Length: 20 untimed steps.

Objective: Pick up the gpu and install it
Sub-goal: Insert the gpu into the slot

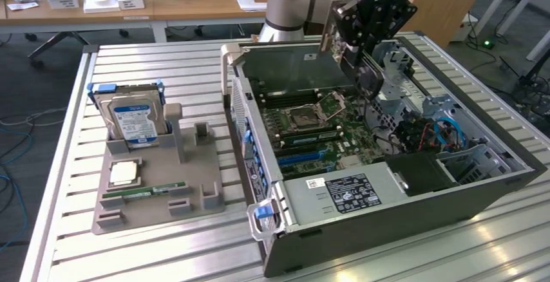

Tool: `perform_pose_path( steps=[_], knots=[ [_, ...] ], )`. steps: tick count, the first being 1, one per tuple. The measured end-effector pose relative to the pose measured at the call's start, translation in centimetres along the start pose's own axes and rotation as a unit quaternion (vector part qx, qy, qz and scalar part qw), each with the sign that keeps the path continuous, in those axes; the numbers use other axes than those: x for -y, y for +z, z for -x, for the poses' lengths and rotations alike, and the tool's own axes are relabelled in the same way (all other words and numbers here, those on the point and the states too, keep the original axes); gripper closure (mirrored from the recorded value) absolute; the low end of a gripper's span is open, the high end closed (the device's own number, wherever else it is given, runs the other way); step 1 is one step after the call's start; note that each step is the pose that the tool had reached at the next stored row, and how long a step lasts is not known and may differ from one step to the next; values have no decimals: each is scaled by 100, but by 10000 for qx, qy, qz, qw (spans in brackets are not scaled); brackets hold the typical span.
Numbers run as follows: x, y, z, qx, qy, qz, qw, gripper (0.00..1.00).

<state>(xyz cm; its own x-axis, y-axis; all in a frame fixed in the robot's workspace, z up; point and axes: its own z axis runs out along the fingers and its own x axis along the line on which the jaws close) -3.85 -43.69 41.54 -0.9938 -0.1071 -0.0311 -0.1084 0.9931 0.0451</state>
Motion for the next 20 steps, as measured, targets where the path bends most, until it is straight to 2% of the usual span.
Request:
perform_pose_path(
  steps=[6,15,17,20],
  knots=[
    [1,15,0,-20,-451,14,9990,73],
    [1,17,0,-22,-505,16,9987,73],
    [1,18,0,-26,-578,18,9983,73],
    [2,20,0,-35,-787,25,9969,73]
  ],
)
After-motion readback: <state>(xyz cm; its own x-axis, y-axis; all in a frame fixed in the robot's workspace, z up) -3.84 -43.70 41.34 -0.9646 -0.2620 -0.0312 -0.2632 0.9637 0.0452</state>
